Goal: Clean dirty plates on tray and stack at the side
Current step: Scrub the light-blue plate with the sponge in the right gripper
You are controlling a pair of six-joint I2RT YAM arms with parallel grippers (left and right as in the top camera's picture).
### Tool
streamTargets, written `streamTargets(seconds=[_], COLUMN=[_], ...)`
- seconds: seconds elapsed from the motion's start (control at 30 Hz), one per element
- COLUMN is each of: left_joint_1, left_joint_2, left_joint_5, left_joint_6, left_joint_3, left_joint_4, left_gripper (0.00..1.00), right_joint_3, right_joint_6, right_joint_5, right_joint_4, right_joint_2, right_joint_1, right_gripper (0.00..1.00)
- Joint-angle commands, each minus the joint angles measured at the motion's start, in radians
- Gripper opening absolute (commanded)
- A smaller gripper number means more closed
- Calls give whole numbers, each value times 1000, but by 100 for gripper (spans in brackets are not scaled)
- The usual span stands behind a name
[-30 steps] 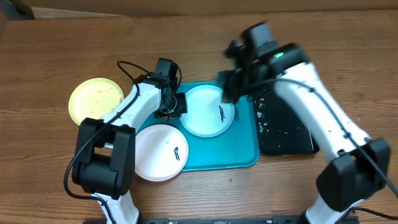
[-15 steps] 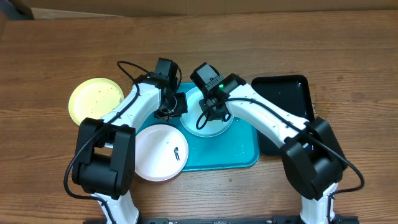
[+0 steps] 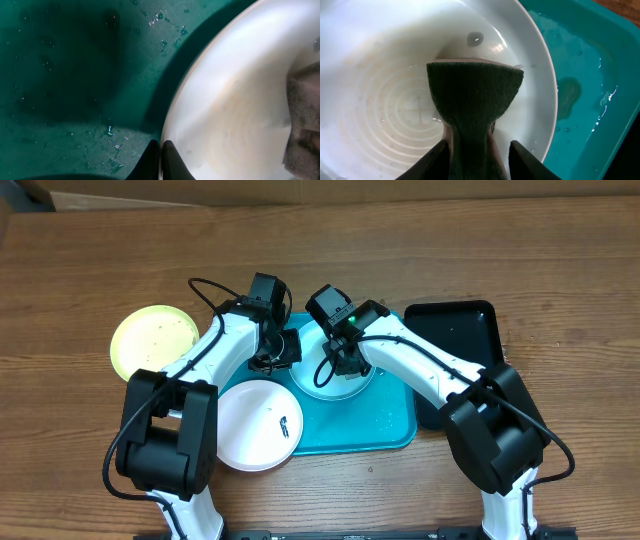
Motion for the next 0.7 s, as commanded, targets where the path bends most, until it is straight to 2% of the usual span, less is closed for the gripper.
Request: streamTargets(seconds=[0.0, 0.17, 0.23, 0.3, 0.33, 0.5, 0.67], left_joint_1=[-3, -3, -3, -3, -3, -3, -3], left_joint_2=[11, 11, 11, 11, 11, 11, 11], left_joint_5=[5, 5, 5, 5, 5, 5, 5], left_joint_6=[-4, -3, -3, -4, -3, -3, -4], left_joint_3=[11, 11, 11, 11, 11, 11, 11], left_joint_4=[1, 1, 1, 1, 1, 1, 1], left_gripper=[5, 5, 5, 5, 5, 4, 4], right_joint_3=[-9, -48, -66, -69, -69, -57, -58], right_joint_6=[7, 7, 7, 7, 7, 53, 53], right_joint_5=[11, 11, 10, 16, 23, 11, -188], right_joint_4=[8, 42, 60, 65, 66, 45, 1], right_joint_2=[8, 8, 8, 8, 8, 6, 7], right_joint_1=[-3, -3, -3, -3, -4, -27, -93], right_gripper=[43, 48, 45, 11, 4, 4, 4])
